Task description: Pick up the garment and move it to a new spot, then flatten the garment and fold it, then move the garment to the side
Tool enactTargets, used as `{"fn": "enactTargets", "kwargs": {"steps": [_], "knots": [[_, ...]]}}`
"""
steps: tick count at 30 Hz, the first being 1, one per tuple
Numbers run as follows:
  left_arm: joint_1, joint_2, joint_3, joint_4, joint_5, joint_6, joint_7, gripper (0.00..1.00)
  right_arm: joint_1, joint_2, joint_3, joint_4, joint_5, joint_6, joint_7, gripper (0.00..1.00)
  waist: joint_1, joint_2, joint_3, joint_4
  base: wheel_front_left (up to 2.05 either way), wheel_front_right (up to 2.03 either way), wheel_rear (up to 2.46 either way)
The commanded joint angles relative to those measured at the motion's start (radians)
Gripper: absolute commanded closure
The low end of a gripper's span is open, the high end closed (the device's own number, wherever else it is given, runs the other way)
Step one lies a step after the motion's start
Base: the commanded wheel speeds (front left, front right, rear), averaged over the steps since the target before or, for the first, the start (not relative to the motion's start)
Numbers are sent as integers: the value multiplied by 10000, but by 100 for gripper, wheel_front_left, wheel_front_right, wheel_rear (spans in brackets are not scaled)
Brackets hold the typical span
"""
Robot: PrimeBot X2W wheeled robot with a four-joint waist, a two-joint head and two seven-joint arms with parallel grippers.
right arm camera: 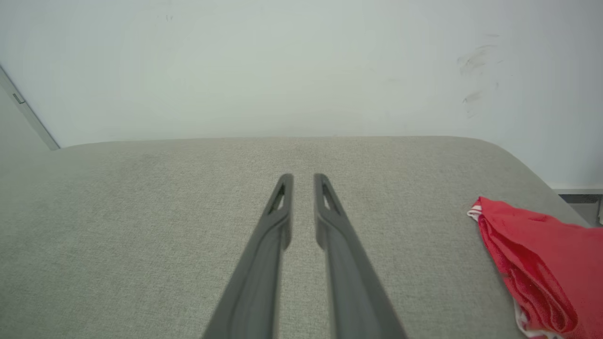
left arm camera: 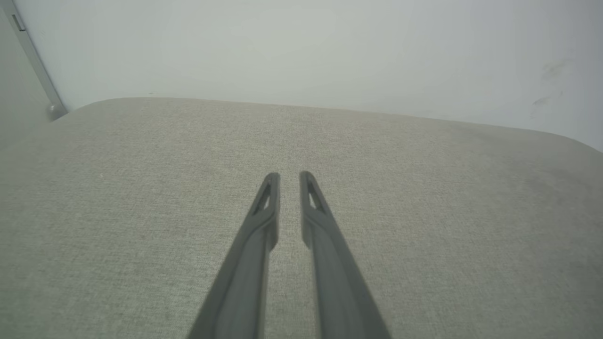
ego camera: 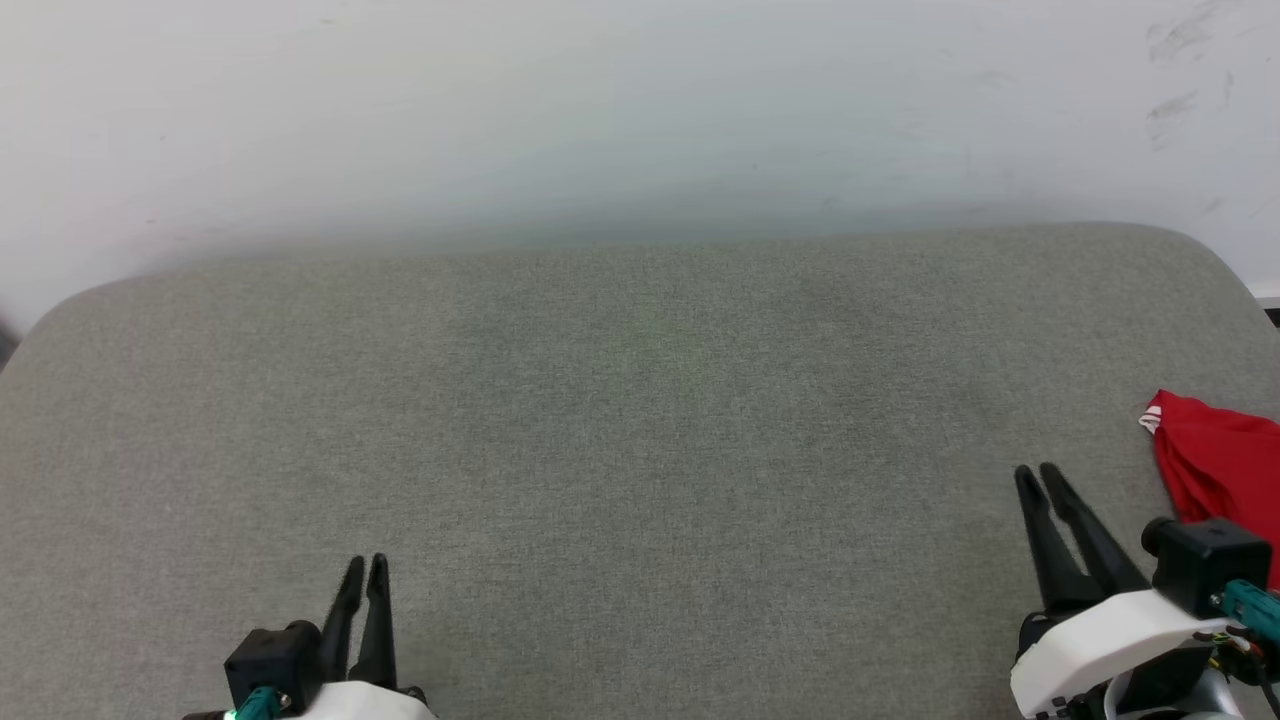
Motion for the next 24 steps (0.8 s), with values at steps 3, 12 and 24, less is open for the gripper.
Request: {"fn": "enactTargets", "kwargs": {"steps": [3, 12, 24], "knots": [[-131, -40, 195, -92, -608, -154, 151, 100, -131, 11, -63, 51, 731, 0, 30, 100, 0, 0, 1, 15, 0, 0, 0], [-329, -246, 593, 37, -2064, -524, 578, 100, -294, 42, -181, 409, 2474, -1, 96, 100, 0, 0, 7, 55, 0, 0, 0], [-559, -507, 1064, 190, -3751, -967, 1073, 100, -502, 76, -309, 838, 4506, -1, 158, 100, 0, 0, 14, 108, 0, 0, 0]]}}
